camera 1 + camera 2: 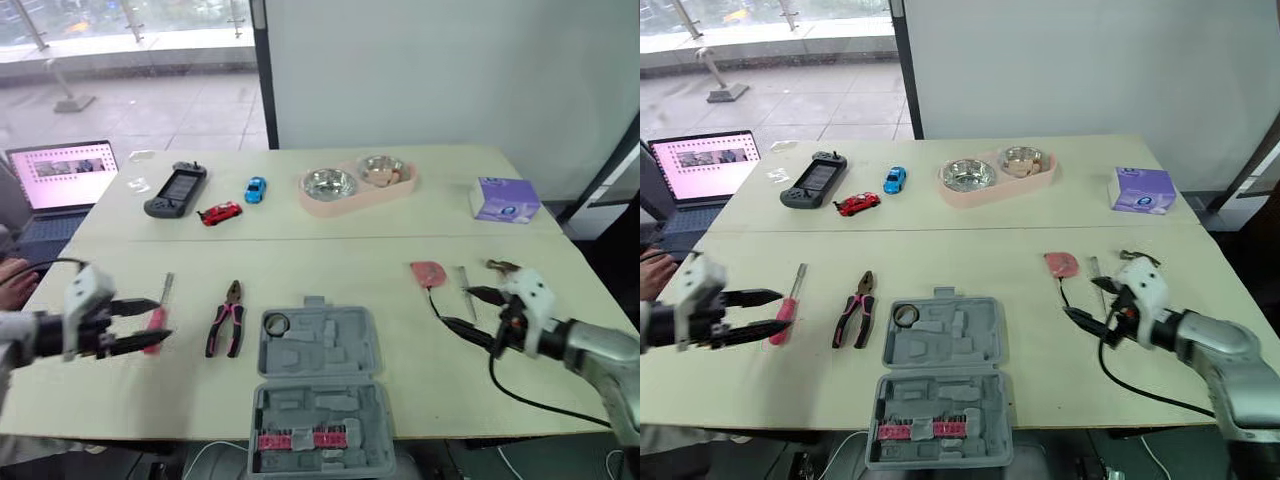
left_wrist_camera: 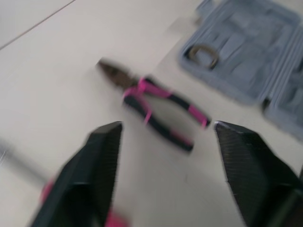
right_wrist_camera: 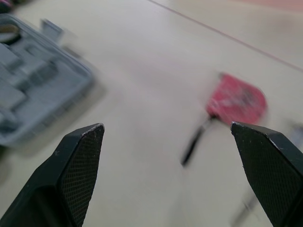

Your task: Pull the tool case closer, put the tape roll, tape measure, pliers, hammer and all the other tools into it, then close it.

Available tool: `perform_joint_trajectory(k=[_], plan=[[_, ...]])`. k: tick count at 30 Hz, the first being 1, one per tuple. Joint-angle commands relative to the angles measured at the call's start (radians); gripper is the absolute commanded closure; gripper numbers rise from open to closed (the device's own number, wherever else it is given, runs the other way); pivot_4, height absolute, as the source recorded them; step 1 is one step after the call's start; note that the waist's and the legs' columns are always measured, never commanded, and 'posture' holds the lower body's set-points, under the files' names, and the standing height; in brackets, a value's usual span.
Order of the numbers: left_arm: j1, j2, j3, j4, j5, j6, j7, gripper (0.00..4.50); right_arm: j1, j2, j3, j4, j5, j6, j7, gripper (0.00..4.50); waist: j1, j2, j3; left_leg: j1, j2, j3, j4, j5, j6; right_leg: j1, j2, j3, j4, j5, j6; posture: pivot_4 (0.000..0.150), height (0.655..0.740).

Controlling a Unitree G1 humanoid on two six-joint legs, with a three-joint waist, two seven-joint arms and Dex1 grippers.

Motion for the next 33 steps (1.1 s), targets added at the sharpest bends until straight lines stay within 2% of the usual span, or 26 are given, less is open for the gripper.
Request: perform_joint_trajectory(k=[1, 7, 11, 19, 22, 25, 30, 33], plan=[[0.09, 0.01, 0.155, 0.051, 0.004, -0.077, 0.035, 0.05, 0.035, -0.041, -0.103, 0.088, 0.001, -0.103, 0.047, 0.0, 0.003, 0.0, 0.0, 0.0, 0.0, 0.0, 0.0, 0.0, 0.0, 0.0, 0.0, 0.0, 0.0, 0.0, 0.0, 0.15, 0.7239], [0.258, -0.003, 0.324, 0.268, 0.049, -0.268, 0.105, 0.05, 0.086, -0.1, -0.204, 0.292, -0.012, -0.209, 0.097, 0.0, -0.004, 0.0, 0.0, 0.0, 0.0, 0.001, 0.0, 0.0, 0.0, 0.001, 0.0, 0.0, -0.001, 0.0, 0.0, 0.15, 0.7239], [0.307, -0.029, 0.353, 0.294, 0.033, -0.316, 0.129, 0.05, 0.098, -0.113, -0.206, 0.366, -0.013, -0.253, 0.13, 0.0, -0.002, 0.0, 0.0, 0.001, 0.001, 0.002, 0.0, -0.001, 0.001, 0.001, -0.001, 0.0, -0.001, 0.0, 0.0, 0.15, 0.7239], [0.348, -0.092, 0.334, 0.251, 0.032, -0.341, 0.177, 0.05, 0.083, -0.108, -0.173, 0.356, -0.023, -0.266, 0.124, 0.0, -0.001, 0.0, 0.0, 0.002, 0.001, 0.002, 0.0, -0.001, 0.001, 0.002, -0.001, 0.0, -0.001, 0.0, 0.0, 0.15, 0.7239], [0.351, -0.107, 0.329, 0.213, 0.016, -0.317, 0.189, 0.05, 0.097, -0.102, -0.169, 0.297, -0.015, -0.237, 0.106, 0.0, 0.0, 0.0, 0.0, 0.002, 0.001, 0.002, 0.0, -0.001, 0.001, 0.002, -0.001, 0.0, -0.001, 0.0, 0.0, 0.15, 0.7239], [0.329, -0.141, 0.322, 0.123, -0.024, -0.255, 0.226, 0.05, 0.128, -0.082, -0.17, 0.161, 0.028, -0.138, 0.071, 0.0, 0.001, 0.0, 0.0, 0.002, 0.001, 0.002, 0.0, -0.001, 0.001, 0.002, -0.001, 0.0, -0.001, 0.0, 0.0, 0.15, 0.7239], [0.269, -0.259, 0.225, -0.182, -0.1, -0.26, 0.274, 0.05, 0.143, 0.042, -0.129, -0.138, 0.055, 0.08, -0.167, 0.0, 0.004, -0.001, -0.001, 0.001, 0.001, 0.001, 0.0, -0.001, 0.001, 0.002, -0.001, 0.0, -0.001, 0.0, 0.0, 0.15, 0.7239], [0.302, -0.228, 0.133, -0.359, -0.173, -0.137, 0.208, 0.05, 0.136, 0.17, -0.084, -0.306, 0.055, 0.224, -0.37, 0.0, 0.005, -0.002, -0.002, 0.0, 0.001, -0.001, 0.0, -0.001, 0.001, 0.002, -0.001, 0.0, -0.001, 0.0, 0.0, 0.15, 0.7239]])
